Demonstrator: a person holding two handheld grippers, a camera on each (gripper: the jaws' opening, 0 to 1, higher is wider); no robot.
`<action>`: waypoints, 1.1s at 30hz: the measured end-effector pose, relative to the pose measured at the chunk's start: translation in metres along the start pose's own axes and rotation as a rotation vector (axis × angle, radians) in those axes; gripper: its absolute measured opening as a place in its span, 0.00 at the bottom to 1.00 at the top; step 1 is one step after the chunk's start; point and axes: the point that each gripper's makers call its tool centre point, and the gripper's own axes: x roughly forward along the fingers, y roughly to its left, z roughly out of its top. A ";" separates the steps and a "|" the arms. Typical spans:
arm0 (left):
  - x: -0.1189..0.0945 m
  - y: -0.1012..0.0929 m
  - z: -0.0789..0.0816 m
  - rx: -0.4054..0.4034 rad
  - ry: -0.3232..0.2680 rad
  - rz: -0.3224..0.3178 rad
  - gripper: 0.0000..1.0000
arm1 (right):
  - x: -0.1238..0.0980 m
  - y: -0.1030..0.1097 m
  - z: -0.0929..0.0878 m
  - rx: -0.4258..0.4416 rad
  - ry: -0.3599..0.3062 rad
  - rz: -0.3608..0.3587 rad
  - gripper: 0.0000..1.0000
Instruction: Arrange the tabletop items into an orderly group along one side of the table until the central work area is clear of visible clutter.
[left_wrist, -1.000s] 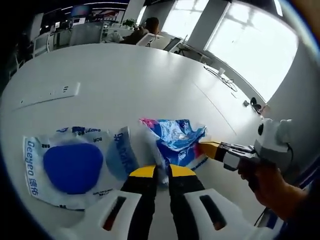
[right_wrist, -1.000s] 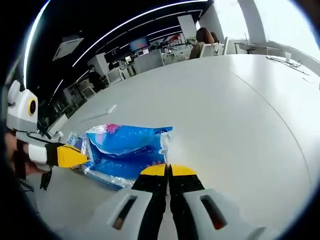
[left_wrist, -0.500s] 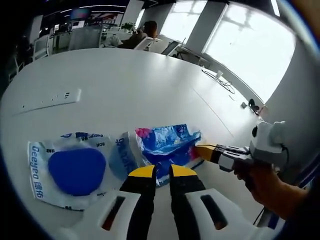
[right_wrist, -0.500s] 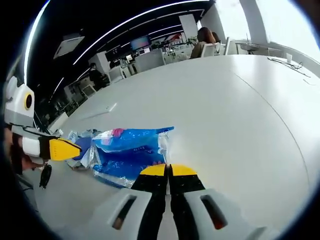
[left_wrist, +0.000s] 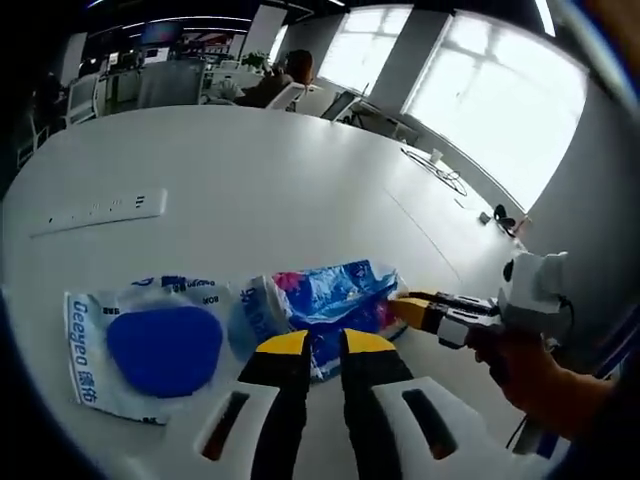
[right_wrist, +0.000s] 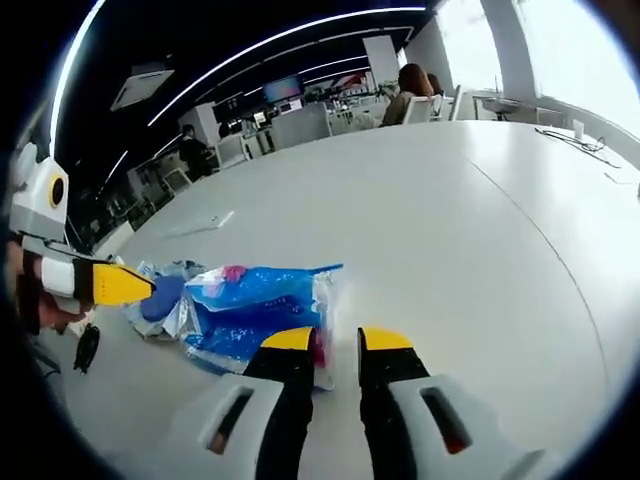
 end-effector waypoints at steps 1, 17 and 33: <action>0.000 0.000 0.000 0.003 0.000 0.000 0.09 | 0.000 -0.001 0.001 -0.003 -0.003 -0.003 0.19; -0.011 -0.004 0.011 -0.002 -0.023 -0.021 0.17 | -0.015 0.005 0.028 0.000 -0.059 -0.016 0.33; -0.033 -0.004 0.020 0.036 -0.043 -0.056 0.39 | -0.031 0.027 0.041 -0.015 -0.069 -0.005 0.40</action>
